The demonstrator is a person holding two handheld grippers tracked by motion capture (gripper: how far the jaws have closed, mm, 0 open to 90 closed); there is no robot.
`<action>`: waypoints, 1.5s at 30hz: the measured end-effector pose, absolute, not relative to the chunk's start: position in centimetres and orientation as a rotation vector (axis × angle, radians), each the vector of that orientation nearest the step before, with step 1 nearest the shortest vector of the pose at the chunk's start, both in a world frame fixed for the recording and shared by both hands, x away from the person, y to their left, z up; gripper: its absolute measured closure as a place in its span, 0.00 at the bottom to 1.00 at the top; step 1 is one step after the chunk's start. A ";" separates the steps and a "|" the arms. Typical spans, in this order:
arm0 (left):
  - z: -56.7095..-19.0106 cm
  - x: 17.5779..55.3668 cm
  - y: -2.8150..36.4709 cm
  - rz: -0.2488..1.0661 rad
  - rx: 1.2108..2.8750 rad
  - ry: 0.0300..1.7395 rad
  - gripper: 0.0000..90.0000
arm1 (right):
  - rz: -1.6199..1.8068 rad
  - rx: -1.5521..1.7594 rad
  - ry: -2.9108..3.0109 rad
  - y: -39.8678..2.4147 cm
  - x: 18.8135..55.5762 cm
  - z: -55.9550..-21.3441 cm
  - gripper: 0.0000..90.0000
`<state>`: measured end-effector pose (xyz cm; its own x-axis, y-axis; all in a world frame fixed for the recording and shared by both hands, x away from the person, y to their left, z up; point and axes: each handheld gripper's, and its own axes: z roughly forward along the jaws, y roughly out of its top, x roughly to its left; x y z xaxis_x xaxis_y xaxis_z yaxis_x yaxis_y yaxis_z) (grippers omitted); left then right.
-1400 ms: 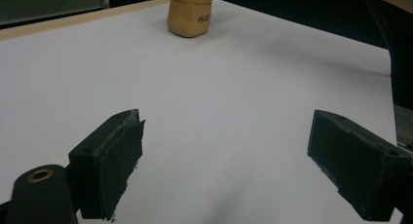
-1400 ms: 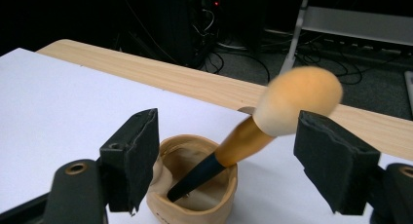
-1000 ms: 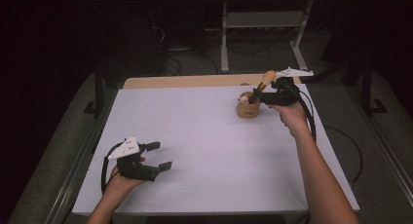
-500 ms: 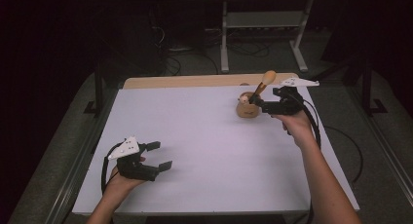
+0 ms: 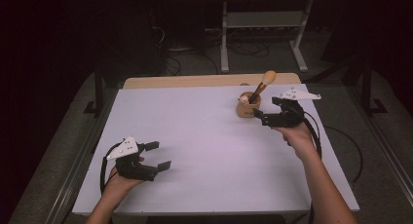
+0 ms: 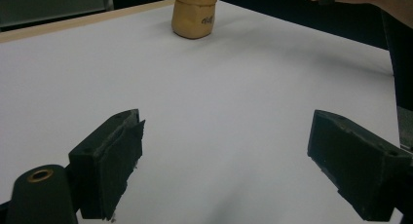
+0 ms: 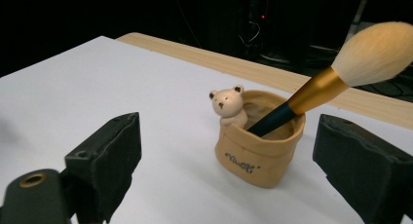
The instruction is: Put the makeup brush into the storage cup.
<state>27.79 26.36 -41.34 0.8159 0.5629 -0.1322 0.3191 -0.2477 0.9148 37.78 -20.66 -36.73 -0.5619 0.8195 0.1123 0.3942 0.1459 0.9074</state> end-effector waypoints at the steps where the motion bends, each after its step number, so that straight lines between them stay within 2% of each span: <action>1: -41.3 27.8 26.4 0.268 1.854 0.667 0.14 | 1.399 1.160 2.018 -20.6 37.5 -36.8 0.11; 29: -41.3 27.7 26.1 0.268 1.858 0.656 0.14 | 1.485 1.125 1.995 -21.4 31.8 -38.5 0.08; 45: -41.3 27.6 26.0 0.265 1.864 0.646 0.14 | 1.493 1.107 2.018 -21.3 30.4 -39.3 0.07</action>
<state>27.56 26.04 -41.27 0.8268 0.5493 -0.1206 0.3058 -0.2591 0.9162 30.36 -21.32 -39.28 -0.6088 0.7815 0.1366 0.3594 0.1182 0.9257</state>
